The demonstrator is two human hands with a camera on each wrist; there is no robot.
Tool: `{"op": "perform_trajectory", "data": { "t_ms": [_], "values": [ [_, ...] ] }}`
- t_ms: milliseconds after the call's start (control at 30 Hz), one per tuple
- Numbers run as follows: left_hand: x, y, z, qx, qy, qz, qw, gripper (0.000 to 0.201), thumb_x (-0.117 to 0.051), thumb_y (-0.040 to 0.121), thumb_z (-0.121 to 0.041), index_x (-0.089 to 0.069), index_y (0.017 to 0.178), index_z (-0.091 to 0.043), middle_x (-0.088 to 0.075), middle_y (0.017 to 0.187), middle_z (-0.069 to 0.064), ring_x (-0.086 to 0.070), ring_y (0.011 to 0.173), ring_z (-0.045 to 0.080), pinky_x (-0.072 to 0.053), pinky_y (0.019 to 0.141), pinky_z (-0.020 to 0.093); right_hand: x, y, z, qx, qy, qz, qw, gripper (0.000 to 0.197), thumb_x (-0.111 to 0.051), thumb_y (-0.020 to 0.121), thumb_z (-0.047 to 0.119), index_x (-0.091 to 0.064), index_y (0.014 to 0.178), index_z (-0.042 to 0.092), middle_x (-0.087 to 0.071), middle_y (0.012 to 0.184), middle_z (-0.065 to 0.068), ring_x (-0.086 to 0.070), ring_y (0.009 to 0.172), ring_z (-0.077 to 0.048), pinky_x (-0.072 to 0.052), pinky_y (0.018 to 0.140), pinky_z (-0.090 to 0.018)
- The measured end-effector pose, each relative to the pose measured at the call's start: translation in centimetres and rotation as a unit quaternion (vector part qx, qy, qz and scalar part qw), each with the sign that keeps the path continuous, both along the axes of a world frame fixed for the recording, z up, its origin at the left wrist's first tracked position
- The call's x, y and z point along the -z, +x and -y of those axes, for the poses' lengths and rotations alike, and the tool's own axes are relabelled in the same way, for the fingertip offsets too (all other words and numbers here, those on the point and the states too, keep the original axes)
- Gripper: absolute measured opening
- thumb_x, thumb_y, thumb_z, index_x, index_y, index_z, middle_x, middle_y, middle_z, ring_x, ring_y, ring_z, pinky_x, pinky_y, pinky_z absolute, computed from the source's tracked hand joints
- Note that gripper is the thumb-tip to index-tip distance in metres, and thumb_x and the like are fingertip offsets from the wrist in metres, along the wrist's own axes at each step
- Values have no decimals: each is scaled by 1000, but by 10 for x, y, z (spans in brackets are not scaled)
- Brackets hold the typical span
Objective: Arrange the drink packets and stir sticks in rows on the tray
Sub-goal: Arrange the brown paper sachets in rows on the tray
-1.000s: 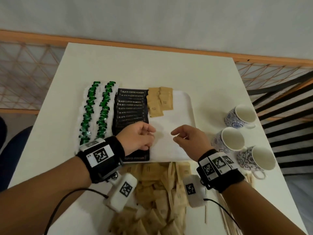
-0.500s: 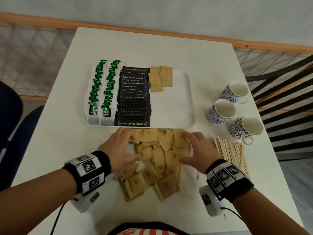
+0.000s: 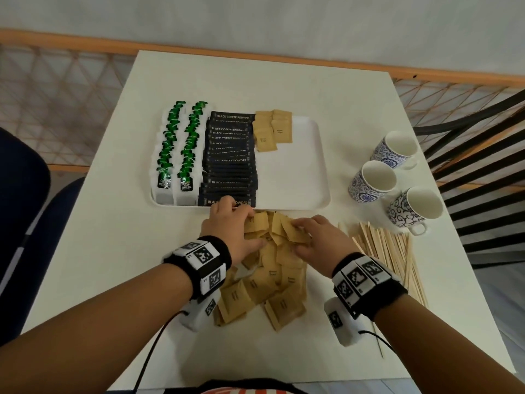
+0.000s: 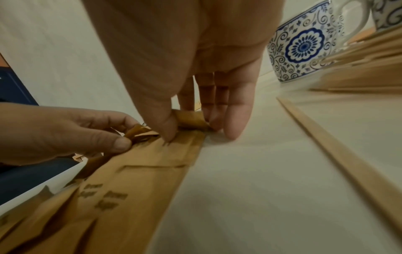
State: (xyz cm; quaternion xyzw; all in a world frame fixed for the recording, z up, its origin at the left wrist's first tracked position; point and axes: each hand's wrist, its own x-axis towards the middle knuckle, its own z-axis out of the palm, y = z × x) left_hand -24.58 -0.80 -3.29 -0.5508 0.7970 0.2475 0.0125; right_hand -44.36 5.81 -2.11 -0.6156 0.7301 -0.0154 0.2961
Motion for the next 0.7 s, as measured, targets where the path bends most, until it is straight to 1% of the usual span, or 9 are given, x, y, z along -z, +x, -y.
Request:
{"op": "perform_trajectory", "data": {
  "t_ms": [100,200,267,333,400,467,533,633,700],
  "values": [
    [-4,-5,1,37,-2,-23,999,40,-60,83,-47,-46,116,-29,-37,121,-4,-34,115,17,-46,88,34,2,2,0,1,-12,2,1000,45,-55,90,33,-47,135,32,-46,127,5,-57,102,-16,-44,80,-25],
    [-6,-8,4,104,-20,-12,994,31,-51,91,-29,-43,120,-24,-43,126,-1,-39,115,20,-48,88,36,2,5,2,4,-41,18,999,35,-49,96,32,-55,130,30,-49,122,4,-58,100,-18,-38,79,-21],
    [-8,-7,9,131,-37,3,991,27,-44,94,-20,-41,121,-21,-50,119,3,-46,105,21,-48,82,36,1,6,5,0,-43,22,999,32,-48,96,32,-60,125,26,-54,118,2,-58,100,-19,-36,78,-20],
    [-15,-3,15,141,-43,-8,989,30,-39,95,-11,-37,123,-20,-56,105,5,-50,86,20,-43,69,32,-2,5,6,15,-48,27,998,28,-53,94,32,-65,118,24,-60,114,3,-59,101,-18,-38,78,-22],
    [-25,4,19,118,-18,-61,991,37,-39,94,-9,-32,128,-22,-56,88,2,-52,70,17,-37,59,26,-7,3,7,54,-72,51,995,22,-59,90,34,-69,109,30,-66,107,10,-62,97,-14,-43,80,-22],
    [-34,12,24,65,7,-130,989,46,-42,93,-9,-27,132,-29,-55,77,0,-52,61,14,-35,51,24,-12,3,9,101,-107,129,981,11,-64,87,33,-71,94,39,-69,93,21,-65,80,-3,-46,72,-14],
    [-38,16,28,1,38,-203,978,56,-47,92,-7,-24,130,-40,-61,82,4,-60,63,20,-48,54,34,-17,9,14,128,-147,210,958,19,-69,85,25,-72,84,44,-70,89,23,-62,69,3,-45,65,-8],
    [-37,15,28,-97,142,-327,929,66,-54,89,-1,-27,120,-53,-68,87,5,-68,62,32,-58,55,44,-15,19,26,123,-217,254,935,26,-76,79,14,-72,85,39,-68,92,10,-61,77,1,-46,71,-8],
    [-36,13,30,-139,205,-375,894,61,-56,90,-1,-34,115,-51,-69,87,7,-69,62,32,-58,53,43,-12,28,33,102,-243,283,922,26,-77,77,7,-75,90,29,-65,94,5,-62,82,-3,-50,76,-12]
  ]
}}
